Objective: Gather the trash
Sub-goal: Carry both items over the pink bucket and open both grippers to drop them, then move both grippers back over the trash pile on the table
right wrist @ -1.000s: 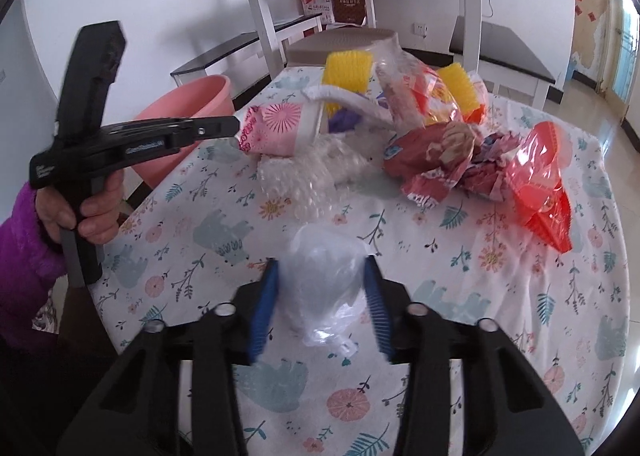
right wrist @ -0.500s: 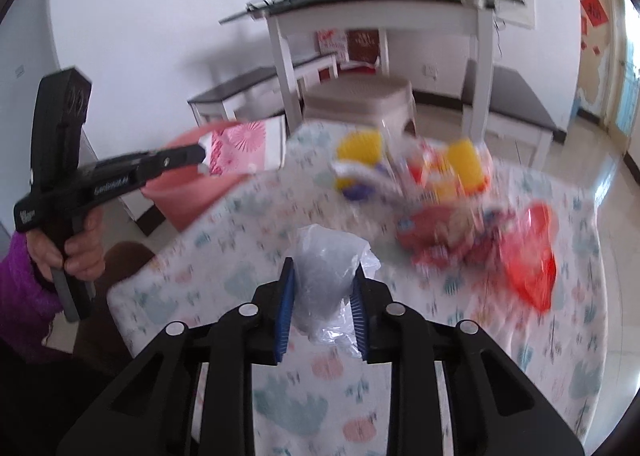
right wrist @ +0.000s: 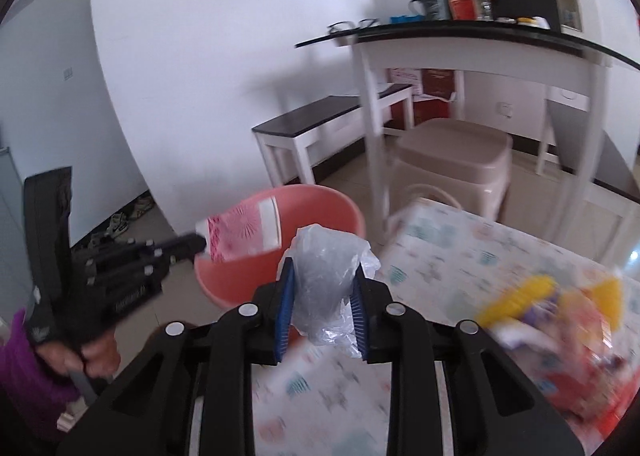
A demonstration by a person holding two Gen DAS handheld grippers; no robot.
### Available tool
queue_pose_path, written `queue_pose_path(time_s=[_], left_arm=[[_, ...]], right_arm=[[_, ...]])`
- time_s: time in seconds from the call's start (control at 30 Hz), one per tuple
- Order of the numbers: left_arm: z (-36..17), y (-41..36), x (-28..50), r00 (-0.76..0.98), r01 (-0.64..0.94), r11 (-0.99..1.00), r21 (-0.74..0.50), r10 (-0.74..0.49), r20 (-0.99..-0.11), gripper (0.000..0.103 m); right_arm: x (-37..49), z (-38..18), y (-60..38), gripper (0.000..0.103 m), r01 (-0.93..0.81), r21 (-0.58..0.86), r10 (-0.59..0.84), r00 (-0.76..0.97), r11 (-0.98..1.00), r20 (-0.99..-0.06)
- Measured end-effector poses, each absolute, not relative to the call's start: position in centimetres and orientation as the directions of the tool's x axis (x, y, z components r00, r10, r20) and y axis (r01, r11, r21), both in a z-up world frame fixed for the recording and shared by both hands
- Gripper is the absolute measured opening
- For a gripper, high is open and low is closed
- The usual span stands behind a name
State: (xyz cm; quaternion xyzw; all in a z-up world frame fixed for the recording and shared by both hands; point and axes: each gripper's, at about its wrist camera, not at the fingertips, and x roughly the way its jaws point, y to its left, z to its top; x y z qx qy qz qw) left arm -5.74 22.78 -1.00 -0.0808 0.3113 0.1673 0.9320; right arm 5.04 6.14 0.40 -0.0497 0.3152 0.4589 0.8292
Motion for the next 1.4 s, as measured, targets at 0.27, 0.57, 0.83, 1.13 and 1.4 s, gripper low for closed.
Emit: queue_pose_path(time_s=[0.27, 0.57, 0.83, 1.13, 1.4], left_arm=[[-3.4, 24.2, -4.8, 0.669, -0.398, 0.917, -0.004, 0.288, -0.685, 0.003], [-5.1, 24.4, -4.0, 0.619, -0.396, 0.918, 0.001, 0.268, -0.739, 0.003], [-5.3, 24.8, -4.3, 0.609, -0.420, 0.907, -0.023, 0.263, -0.749, 0.013], [-4.0, 24.7, -5.7, 0.646, -0.443, 0.895, -0.056, 0.275, -0.712, 0.034], [-1.7, 23.3, -6.9, 0.744, -0.416, 0.896, -0.155, 0.237, -0.625, 0.034]], right_arm=[[6.3, -2.8, 12.9, 0.026, -0.802, 0.184, 0.687, 0.340, 0.569, -0.642], [6.1, -5.3, 14.6, 0.028, -0.809, 0.155, 0.643, 0.317, 0.566, -0.697], [6.0, -5.2, 14.8, 0.038, -0.814, 0.184, 0.650, 0.282, 0.552, -0.705], [5.8, -4.3, 13.5, 0.039, -0.804, 0.209, 0.669, 0.285, 0.557, -0.687], [4.2, -2.2, 9.8, 0.039, -0.788, 0.152, 0.667, 0.383, 0.597, -0.639]])
